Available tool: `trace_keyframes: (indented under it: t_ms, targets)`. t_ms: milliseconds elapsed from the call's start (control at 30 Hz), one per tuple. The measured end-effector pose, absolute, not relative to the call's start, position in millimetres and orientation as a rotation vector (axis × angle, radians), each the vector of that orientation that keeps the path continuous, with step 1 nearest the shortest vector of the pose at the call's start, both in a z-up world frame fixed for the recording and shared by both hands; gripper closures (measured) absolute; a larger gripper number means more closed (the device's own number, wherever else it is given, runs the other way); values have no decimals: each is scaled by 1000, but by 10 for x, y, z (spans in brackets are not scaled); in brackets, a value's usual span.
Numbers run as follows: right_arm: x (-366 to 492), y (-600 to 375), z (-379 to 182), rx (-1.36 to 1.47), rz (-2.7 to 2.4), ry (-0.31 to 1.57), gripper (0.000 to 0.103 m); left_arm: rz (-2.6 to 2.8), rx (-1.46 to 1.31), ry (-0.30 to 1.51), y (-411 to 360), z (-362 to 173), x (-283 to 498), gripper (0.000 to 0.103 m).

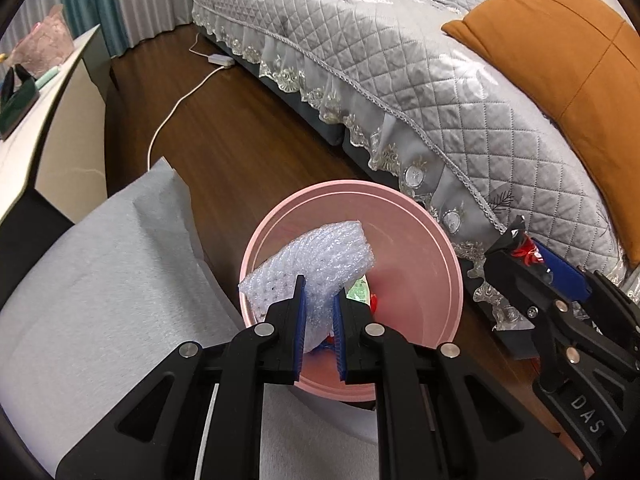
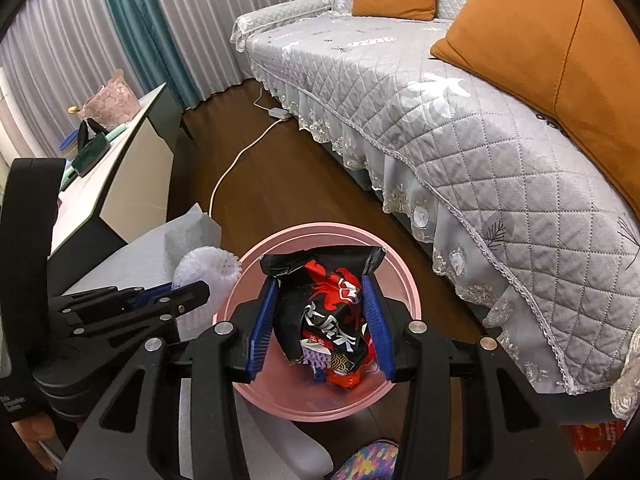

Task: Collect trash
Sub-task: 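Carry the wrapper and foam net over the pink wastebasket and open both grippers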

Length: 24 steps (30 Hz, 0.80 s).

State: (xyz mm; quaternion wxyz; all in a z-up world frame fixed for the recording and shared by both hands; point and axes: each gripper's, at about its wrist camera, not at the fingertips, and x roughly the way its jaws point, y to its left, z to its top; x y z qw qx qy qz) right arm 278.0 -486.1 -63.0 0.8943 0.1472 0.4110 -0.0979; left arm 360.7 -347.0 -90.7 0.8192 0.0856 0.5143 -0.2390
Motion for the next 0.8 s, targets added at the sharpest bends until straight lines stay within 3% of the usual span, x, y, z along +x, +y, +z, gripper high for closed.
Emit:
trace_keyframes:
  t_ms: [133,167,200,300,333,600,800]
  targets:
    - [2847,-4901,-698,319,-215,874,56,-512,177,1114,-3491,-995,3675,85]
    - [2867,-4912,-724,330,-213,884,55,-504,176,1115,-3494,-1011,3688,72]
    - [2885,-4914,-742,337,-212,892,49,-498,173,1118,-3489,-1030,3704,46]
    - [2910,-4949,-783,355,-244,904,28,-423,168,1109,-3445,-1070,3778,19]
    - [2913,-4960,-790,361,-247,904,23,-399,159,1120,-3409,-1091,3816,15]
    - [2919,-4852,-735,310,-243,897,13,-371,170,1113,-3281,-1115,3792,14]
    - [2689,-4707,-448,313,-202,792,5,-363,200,1064,-3067,-888,3512,14]
